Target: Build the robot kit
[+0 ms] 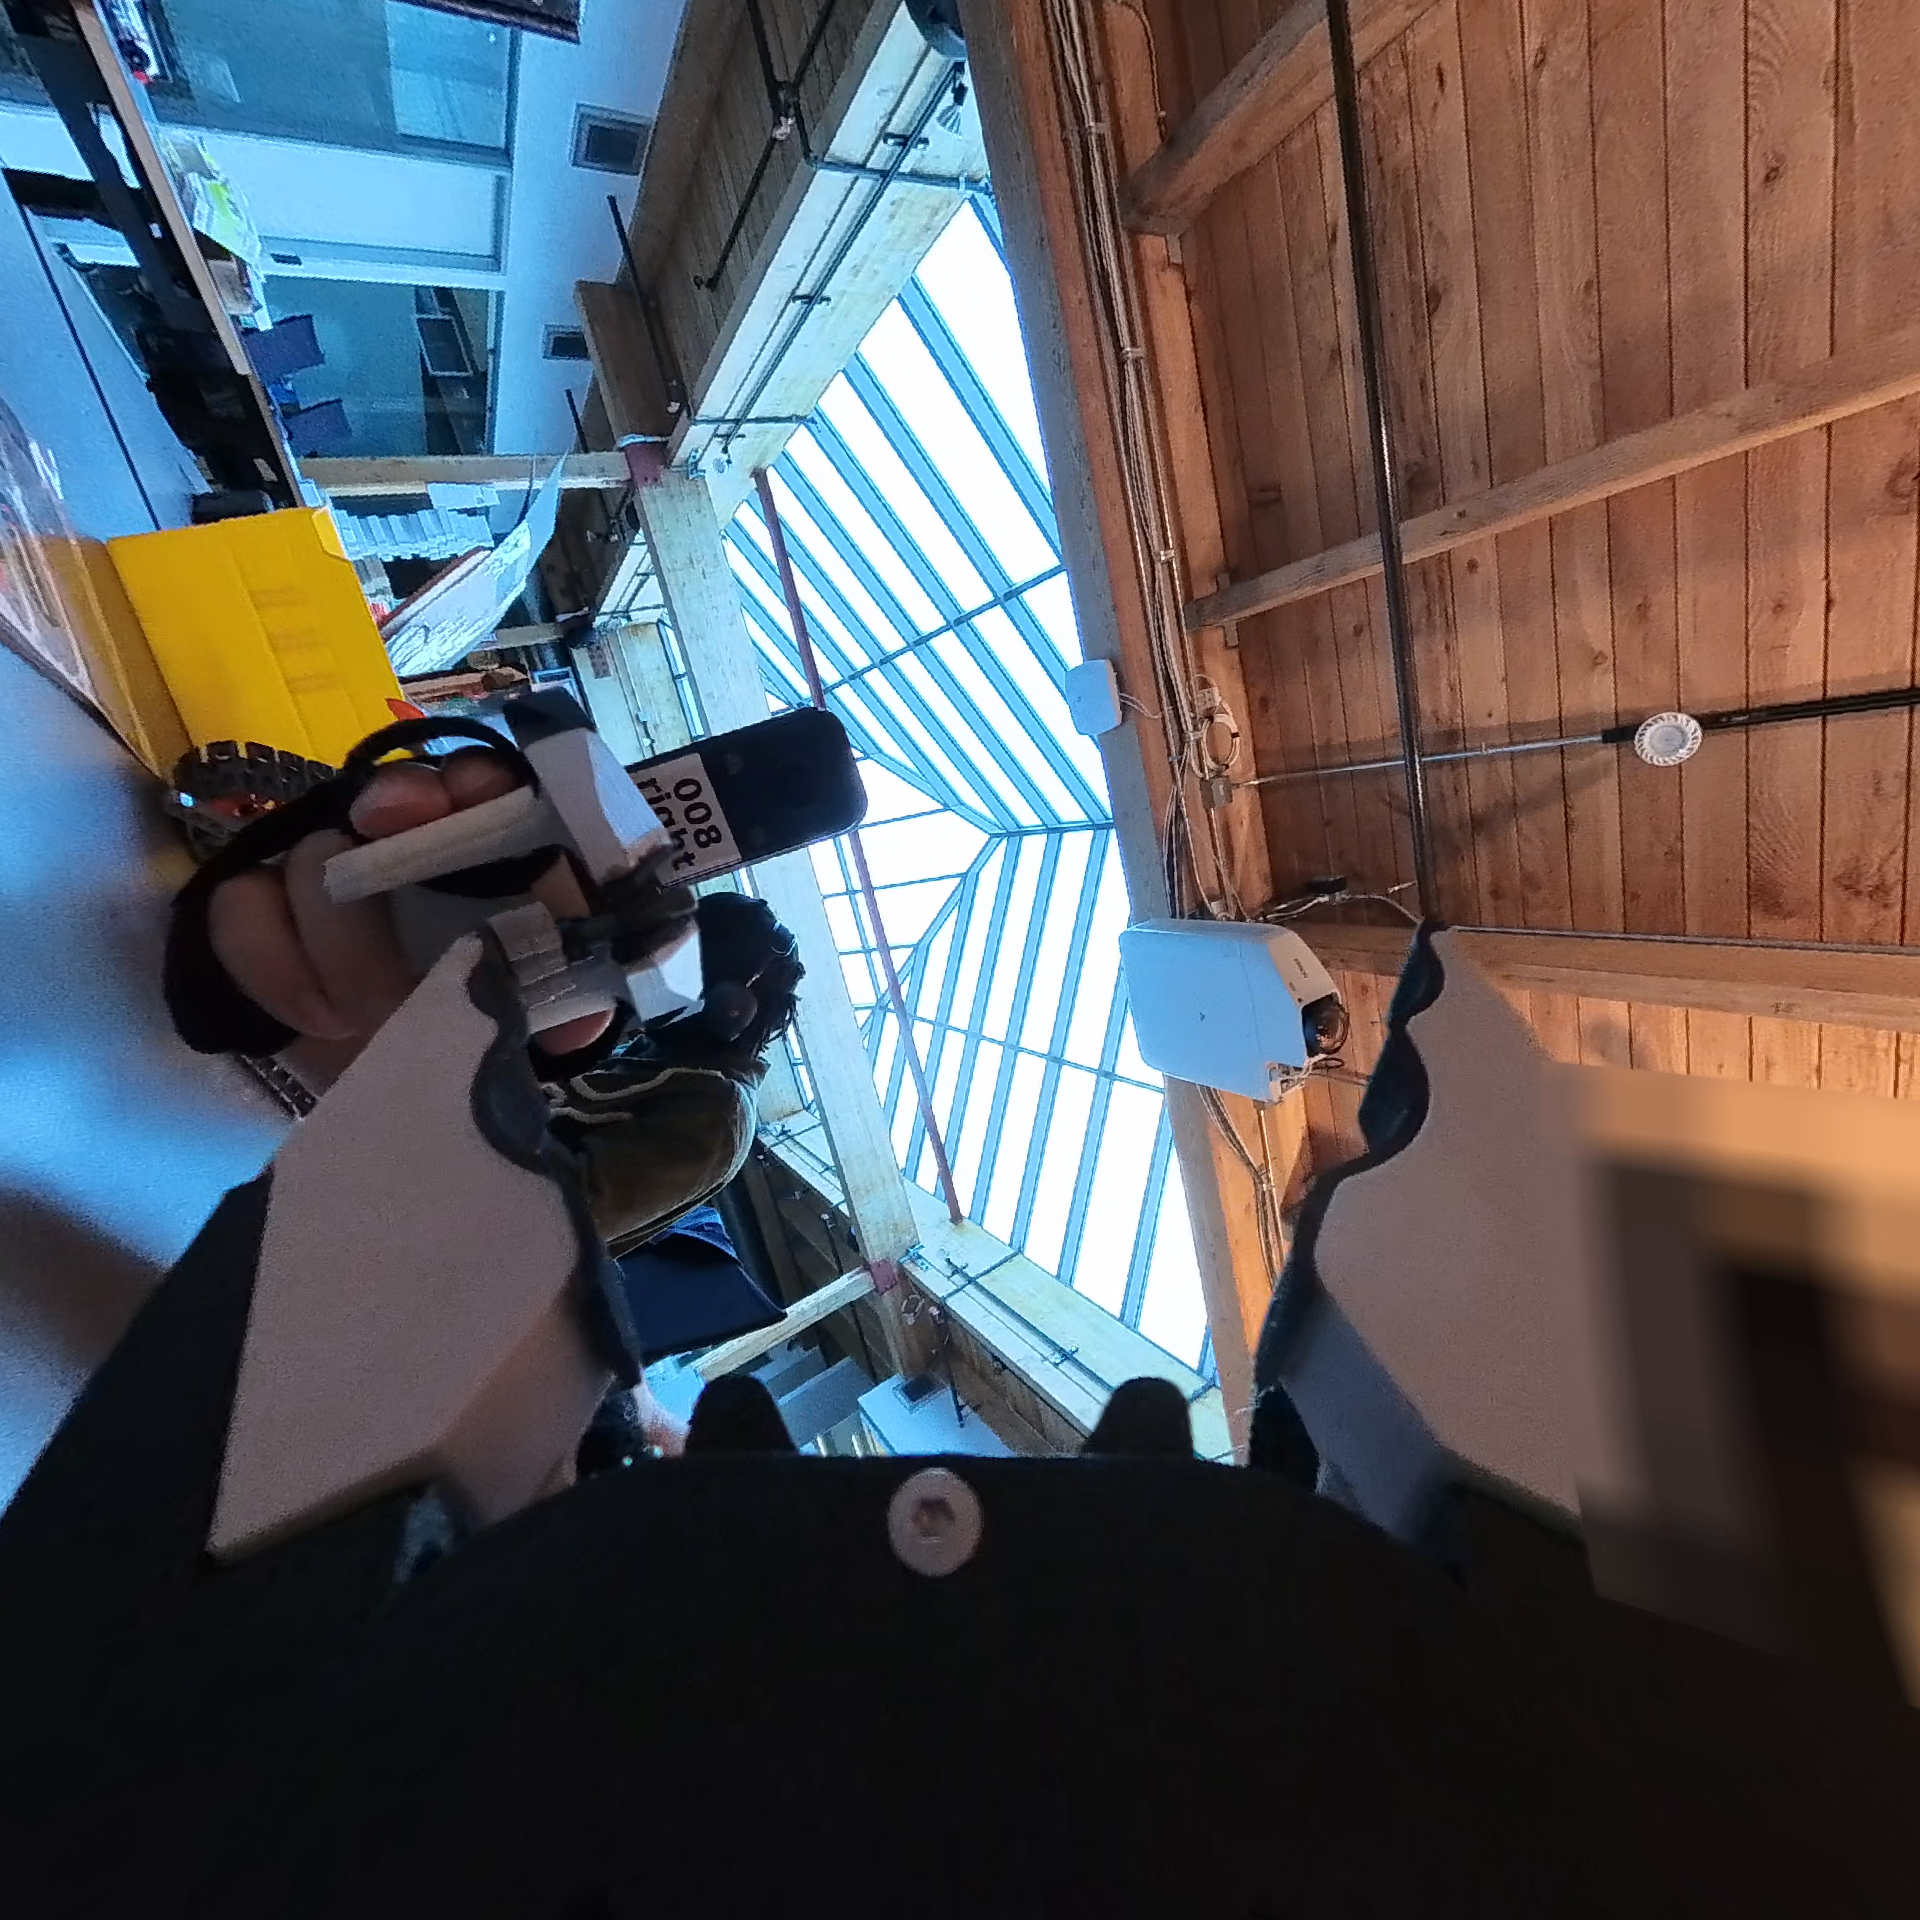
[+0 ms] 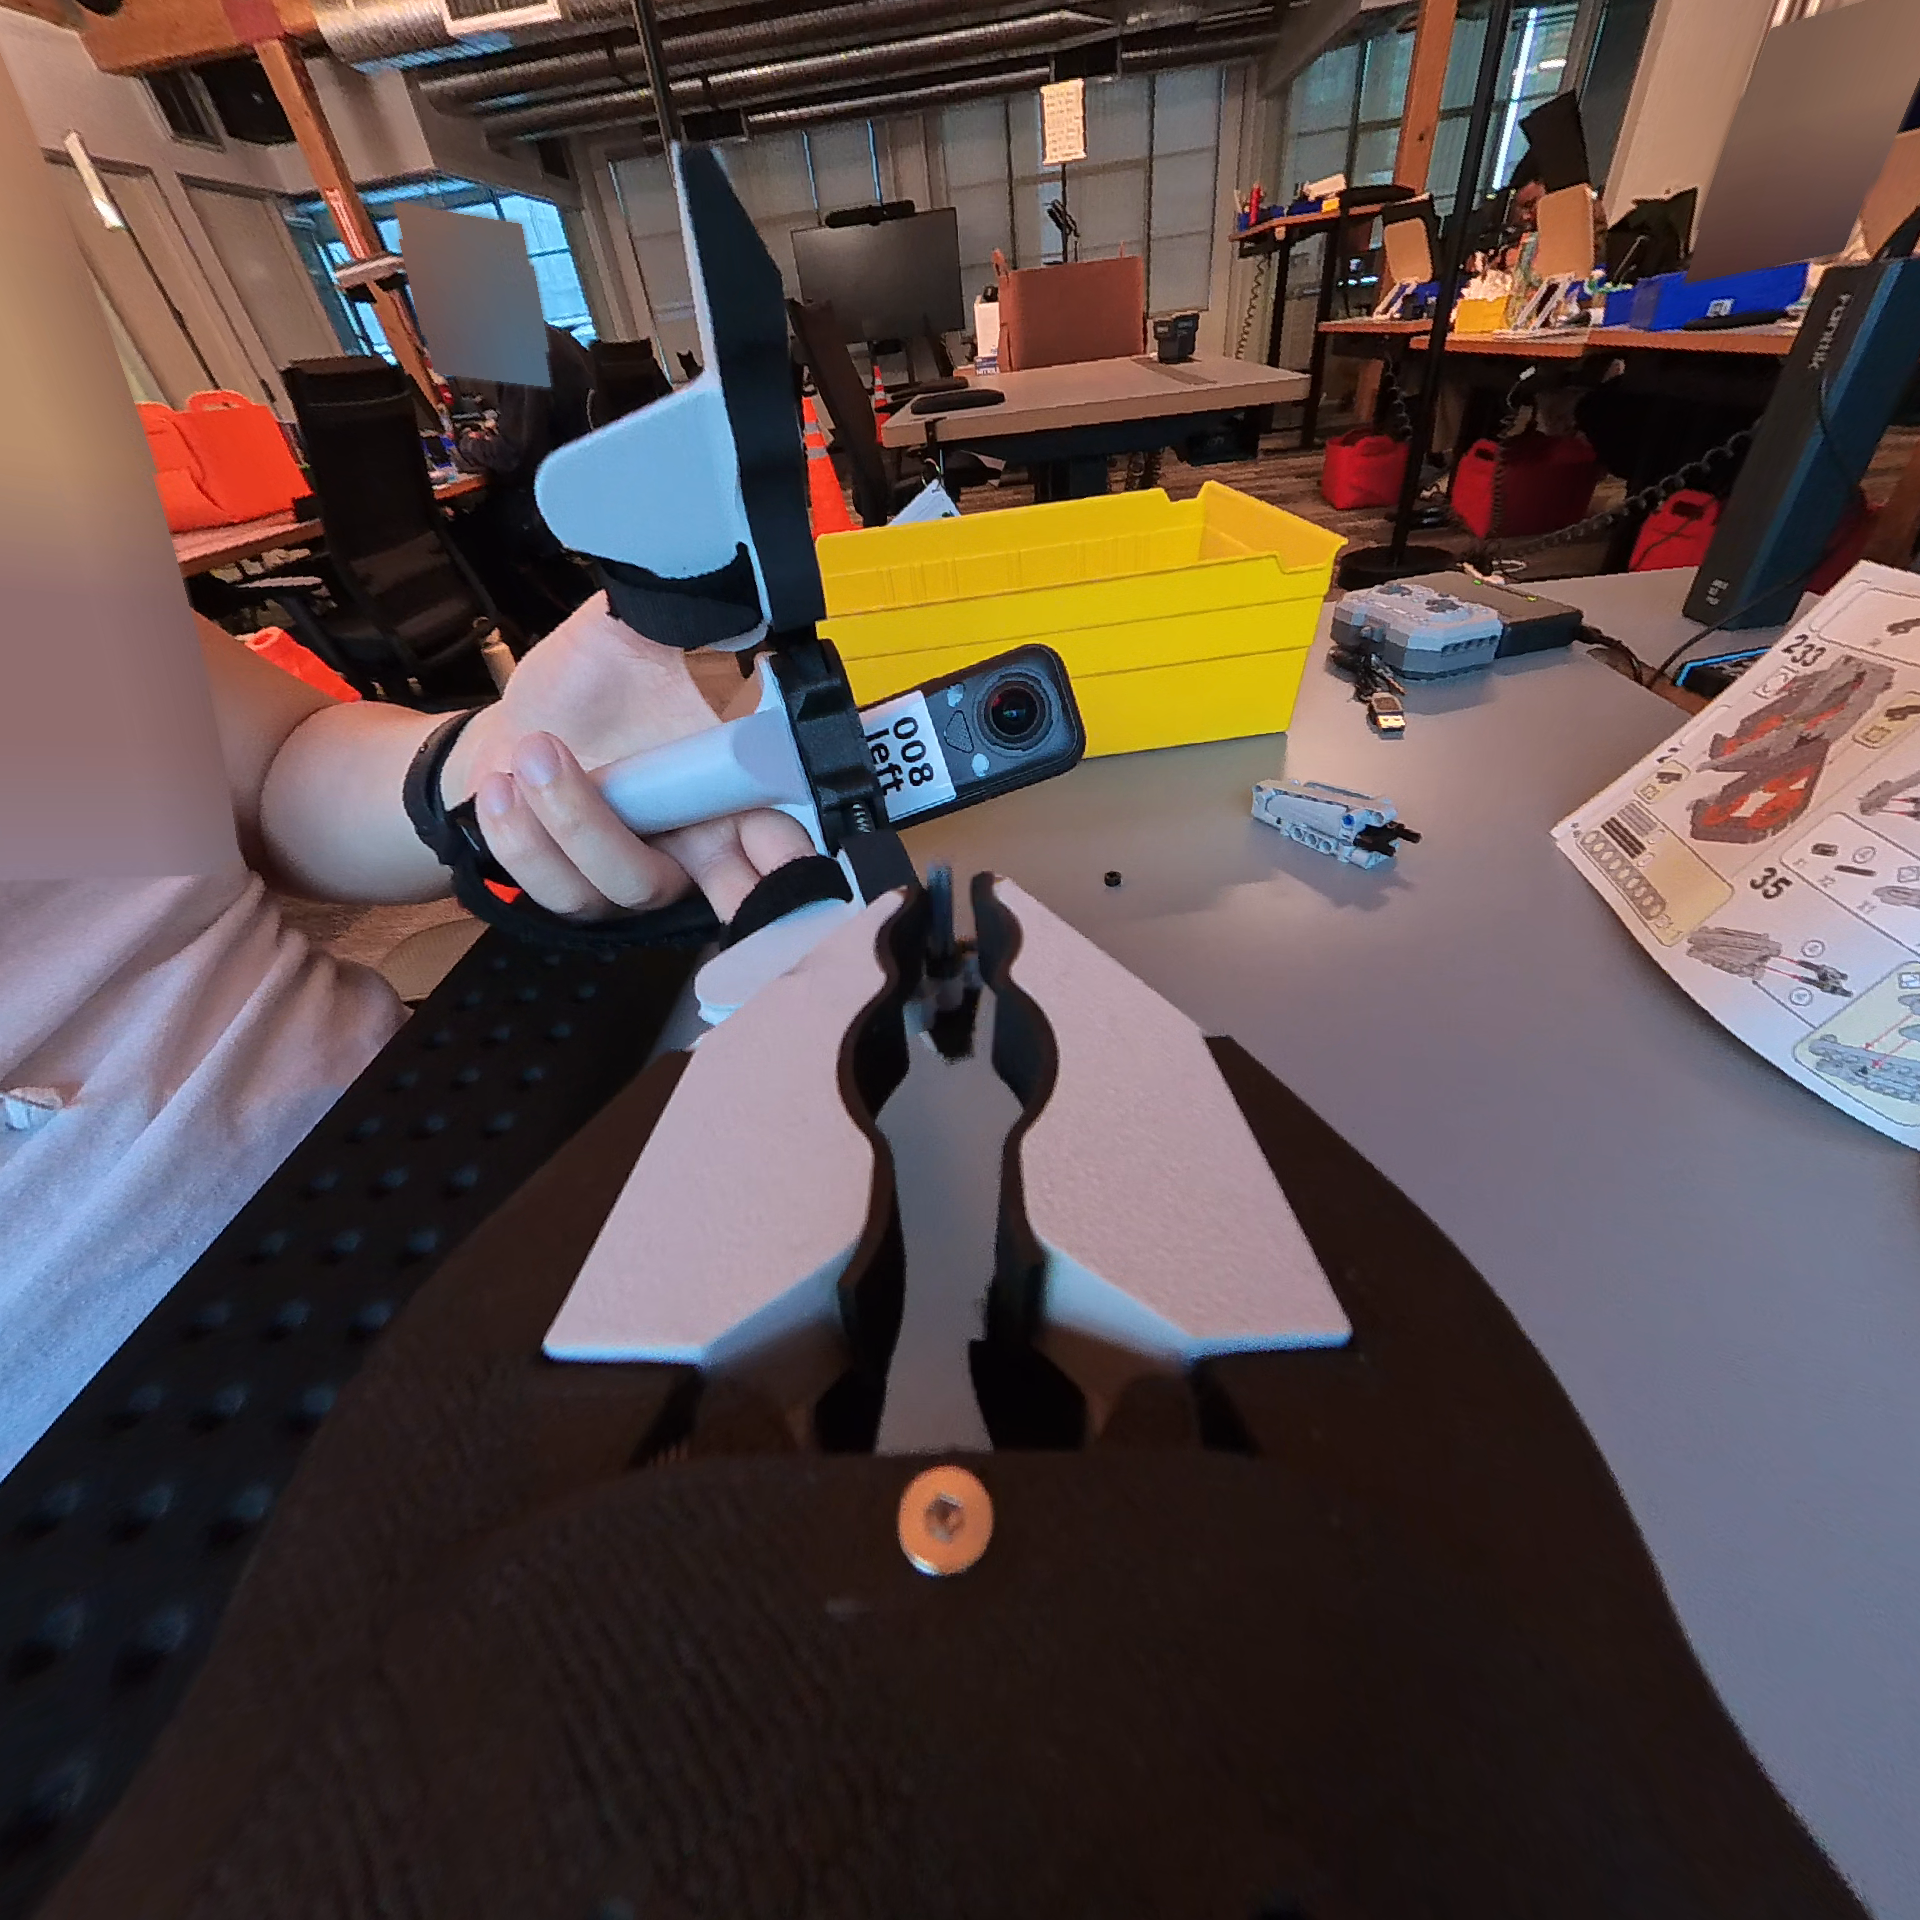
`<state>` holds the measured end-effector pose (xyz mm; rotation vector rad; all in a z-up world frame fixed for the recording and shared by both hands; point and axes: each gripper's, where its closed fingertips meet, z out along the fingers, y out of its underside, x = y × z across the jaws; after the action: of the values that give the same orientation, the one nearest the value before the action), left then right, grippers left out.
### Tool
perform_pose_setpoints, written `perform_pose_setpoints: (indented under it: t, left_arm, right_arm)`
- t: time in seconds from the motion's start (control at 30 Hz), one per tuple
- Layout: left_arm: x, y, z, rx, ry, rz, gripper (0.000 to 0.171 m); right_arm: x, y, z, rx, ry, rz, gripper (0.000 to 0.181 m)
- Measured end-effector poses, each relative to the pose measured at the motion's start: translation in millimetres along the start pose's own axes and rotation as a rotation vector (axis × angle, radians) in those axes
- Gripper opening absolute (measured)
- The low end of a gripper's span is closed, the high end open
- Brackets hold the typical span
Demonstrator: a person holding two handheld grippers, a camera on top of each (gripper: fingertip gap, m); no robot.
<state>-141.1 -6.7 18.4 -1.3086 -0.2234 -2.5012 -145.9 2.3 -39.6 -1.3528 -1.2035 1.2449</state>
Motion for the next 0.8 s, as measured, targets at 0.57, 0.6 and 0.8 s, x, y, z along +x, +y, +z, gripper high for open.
perform_pose_setpoints:
  t: [0.57,0.6,0.8]
  left_arm:
    - [1,-14,-14,0.022,-0.014,0.060,0.156]
    - [0,-17,-17,0.023,-0.022,0.073,0.156]
    - [-6,-38,-34,0.055,-0.074,0.141,0.155]
  right_arm:
    - [28,-13,-29,-0.010,0.188,-0.012,0.030]
    - [38,0,-34,-0.087,0.240,-0.026,0.032]
    - [60,82,-39,-0.465,0.306,0.001,0.050]
